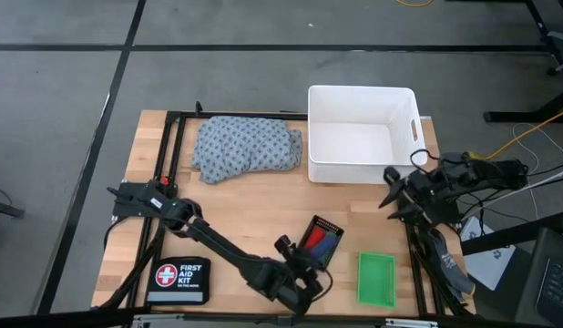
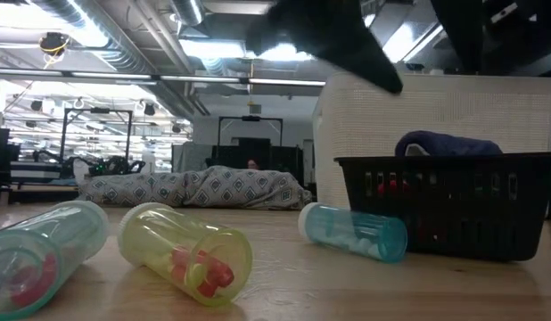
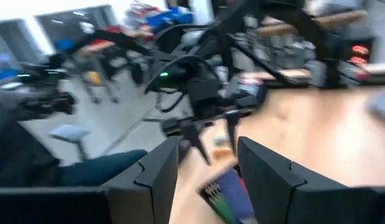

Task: Pick & place medical supplies in basket/bin
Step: Put the left blue capsule bottle into the green bin

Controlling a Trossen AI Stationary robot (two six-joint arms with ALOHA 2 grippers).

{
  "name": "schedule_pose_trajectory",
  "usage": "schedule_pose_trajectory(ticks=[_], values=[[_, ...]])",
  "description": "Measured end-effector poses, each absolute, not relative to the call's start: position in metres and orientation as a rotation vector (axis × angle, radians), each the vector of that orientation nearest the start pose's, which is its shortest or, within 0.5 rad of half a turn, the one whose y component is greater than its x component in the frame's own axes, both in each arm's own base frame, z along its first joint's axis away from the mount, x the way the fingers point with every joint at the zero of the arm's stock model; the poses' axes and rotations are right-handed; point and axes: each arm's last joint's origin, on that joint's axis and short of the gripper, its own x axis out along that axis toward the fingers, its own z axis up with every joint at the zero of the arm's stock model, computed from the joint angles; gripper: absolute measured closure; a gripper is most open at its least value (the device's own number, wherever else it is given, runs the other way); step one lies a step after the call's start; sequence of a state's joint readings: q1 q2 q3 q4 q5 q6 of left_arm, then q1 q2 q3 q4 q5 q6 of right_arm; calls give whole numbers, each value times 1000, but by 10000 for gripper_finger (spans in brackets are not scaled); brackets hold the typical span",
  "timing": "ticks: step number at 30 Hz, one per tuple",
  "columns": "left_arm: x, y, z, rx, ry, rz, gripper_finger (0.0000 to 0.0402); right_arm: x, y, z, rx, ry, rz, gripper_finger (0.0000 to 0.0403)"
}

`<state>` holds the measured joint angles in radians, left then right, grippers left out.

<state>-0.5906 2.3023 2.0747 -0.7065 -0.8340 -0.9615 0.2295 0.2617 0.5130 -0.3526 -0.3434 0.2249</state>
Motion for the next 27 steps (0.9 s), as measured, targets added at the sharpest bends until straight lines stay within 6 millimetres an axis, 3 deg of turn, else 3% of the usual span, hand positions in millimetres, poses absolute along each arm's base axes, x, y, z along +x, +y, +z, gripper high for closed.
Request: schedule_pose_trajectory(ticks=[5, 10, 18, 27], values=[[416, -270, 247, -177, 547, 439, 192, 104, 36, 277, 206, 27, 617, 236], [397, -280, 256, -2, 551, 445, 203, 134, 42, 272, 187, 75, 564, 236], [351, -288, 236, 78, 727, 544, 214, 187, 53, 275, 185, 185, 498, 236], [325, -321, 208, -8, 862, 379, 215, 239, 68, 280, 175, 256, 525, 236]])
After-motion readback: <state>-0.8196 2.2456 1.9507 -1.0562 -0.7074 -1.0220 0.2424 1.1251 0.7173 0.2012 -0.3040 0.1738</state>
